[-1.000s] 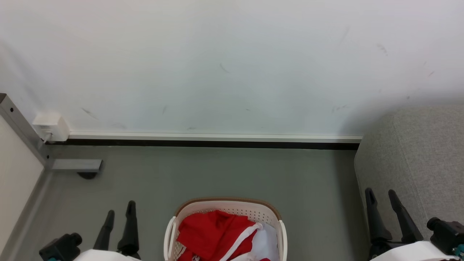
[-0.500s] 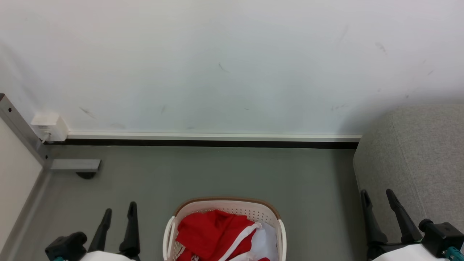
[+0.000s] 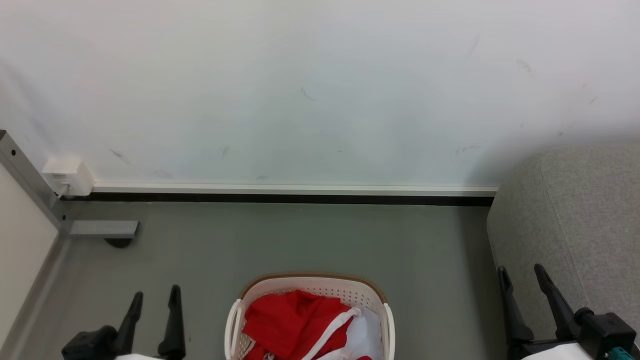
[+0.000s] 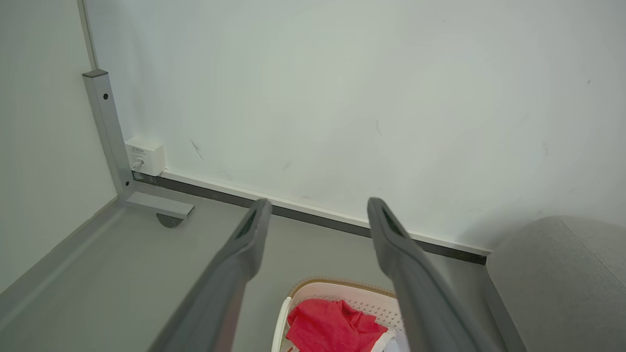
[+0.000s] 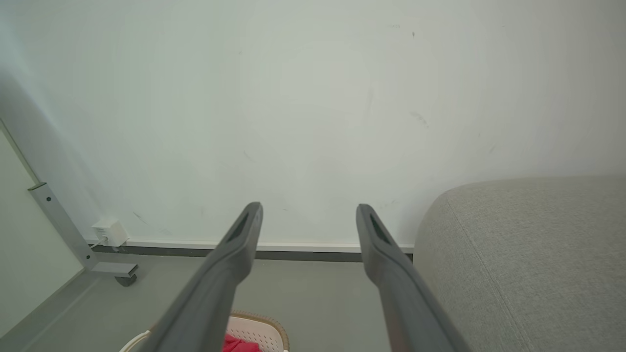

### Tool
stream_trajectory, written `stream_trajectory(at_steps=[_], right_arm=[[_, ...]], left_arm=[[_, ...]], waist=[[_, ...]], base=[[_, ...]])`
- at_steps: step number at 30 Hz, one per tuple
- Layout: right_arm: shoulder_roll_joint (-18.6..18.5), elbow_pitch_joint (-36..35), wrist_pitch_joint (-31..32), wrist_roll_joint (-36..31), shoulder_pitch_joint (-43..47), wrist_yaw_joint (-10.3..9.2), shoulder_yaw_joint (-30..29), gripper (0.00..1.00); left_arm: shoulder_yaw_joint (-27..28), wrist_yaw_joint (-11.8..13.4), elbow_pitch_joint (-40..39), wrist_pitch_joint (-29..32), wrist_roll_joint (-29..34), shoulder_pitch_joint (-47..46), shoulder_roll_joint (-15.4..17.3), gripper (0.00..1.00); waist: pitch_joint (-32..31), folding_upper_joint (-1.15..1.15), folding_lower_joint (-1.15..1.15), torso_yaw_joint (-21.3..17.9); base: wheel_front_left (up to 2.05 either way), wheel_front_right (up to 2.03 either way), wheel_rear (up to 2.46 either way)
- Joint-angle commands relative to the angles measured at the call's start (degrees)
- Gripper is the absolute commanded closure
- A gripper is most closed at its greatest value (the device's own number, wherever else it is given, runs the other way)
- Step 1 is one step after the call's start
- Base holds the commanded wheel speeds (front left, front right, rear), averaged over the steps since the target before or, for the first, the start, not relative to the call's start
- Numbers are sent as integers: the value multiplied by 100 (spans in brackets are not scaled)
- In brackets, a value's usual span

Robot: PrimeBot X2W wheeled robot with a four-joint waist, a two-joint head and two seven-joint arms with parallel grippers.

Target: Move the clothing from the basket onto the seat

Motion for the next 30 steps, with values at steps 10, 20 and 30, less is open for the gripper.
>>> stream_trajectory(at_steps=[10,20,30], right_arm=[[26,65,-151,-267,32,-9,23,0],[31,93,-267,-428,50,-10,60,0],[29,127,-369,-708,2,-11,104,0]], left_arm=[[50,-91,30,-151,588,70,53,0],[124,-167,114,-271,1016,112,12,0],[214,-217,170,-361,1414,112,-21,0]], waist=[[-4,0,-1,6],[-14,0,-1,0],[15,0,-1,0]], base=[[0,0,0],[0,0,0],[0,0,0]])
